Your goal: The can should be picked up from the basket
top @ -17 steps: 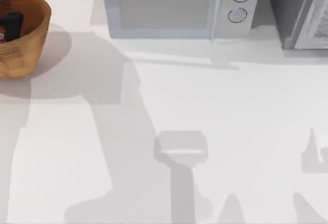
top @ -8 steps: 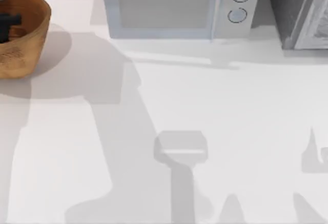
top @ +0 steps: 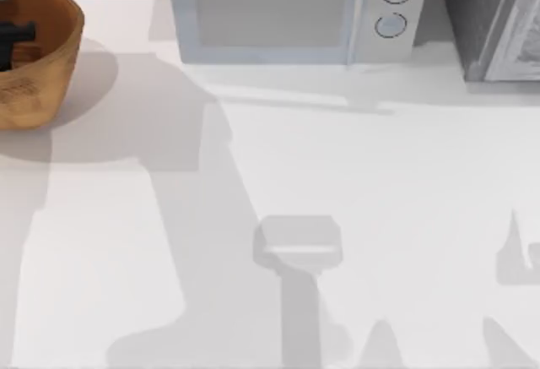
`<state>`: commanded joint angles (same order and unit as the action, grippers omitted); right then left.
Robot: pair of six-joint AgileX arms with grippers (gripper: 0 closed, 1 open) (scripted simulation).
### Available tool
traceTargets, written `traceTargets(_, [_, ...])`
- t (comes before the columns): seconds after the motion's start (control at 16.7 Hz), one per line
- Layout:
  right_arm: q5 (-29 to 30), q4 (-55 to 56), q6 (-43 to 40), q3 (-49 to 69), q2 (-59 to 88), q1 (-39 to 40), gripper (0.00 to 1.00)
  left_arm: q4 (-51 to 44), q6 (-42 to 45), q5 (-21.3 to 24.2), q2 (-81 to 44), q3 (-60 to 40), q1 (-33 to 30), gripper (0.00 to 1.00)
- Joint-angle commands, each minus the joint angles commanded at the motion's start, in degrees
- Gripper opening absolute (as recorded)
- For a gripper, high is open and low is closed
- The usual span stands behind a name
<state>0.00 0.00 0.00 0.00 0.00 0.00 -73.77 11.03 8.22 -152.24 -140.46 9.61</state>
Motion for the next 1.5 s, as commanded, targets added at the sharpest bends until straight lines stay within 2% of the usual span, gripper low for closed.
traceTargets(0.24, [0.0,0.0,0.0,0.0,0.0,0.0,1.0,0.0,0.0,0.0,0.0,0.0,0.0,0.0])
traceTargets(0.3, [0.0,0.0,0.0,0.0,0.0,0.0,1.0,-0.4,-1.0,-0.3,4.4,2.5,0.2,0.0])
traceTargets(0.48, [0.0,0.0,0.0,0.0,0.0,0.0,1.0,-0.1,-1.7,-0.9,5.8,3.6,0.0,0.0])
traceTargets(0.72, [0.0,0.0,0.0,0.0,0.0,0.0,1.0,3.7,-3.9,-3.7,15.5,11.6,-2.7,0.0])
traceTargets(0.96, [0.0,0.0,0.0,0.0,0.0,0.0,1.0,12.5,-5.8,-7.0,33.6,27.0,-6.0,0.0])
traceTargets(1.2, [0.0,0.0,0.0,0.0,0.0,0.0,1.0,22.7,-6.9,-9.3,58.0,47.8,-7.7,0.0])
traceTargets(1.5, [0.0,0.0,0.0,0.0,0.0,0.0,1.0,34.7,-6.8,-8.9,83.0,69.6,-9.6,0.0])
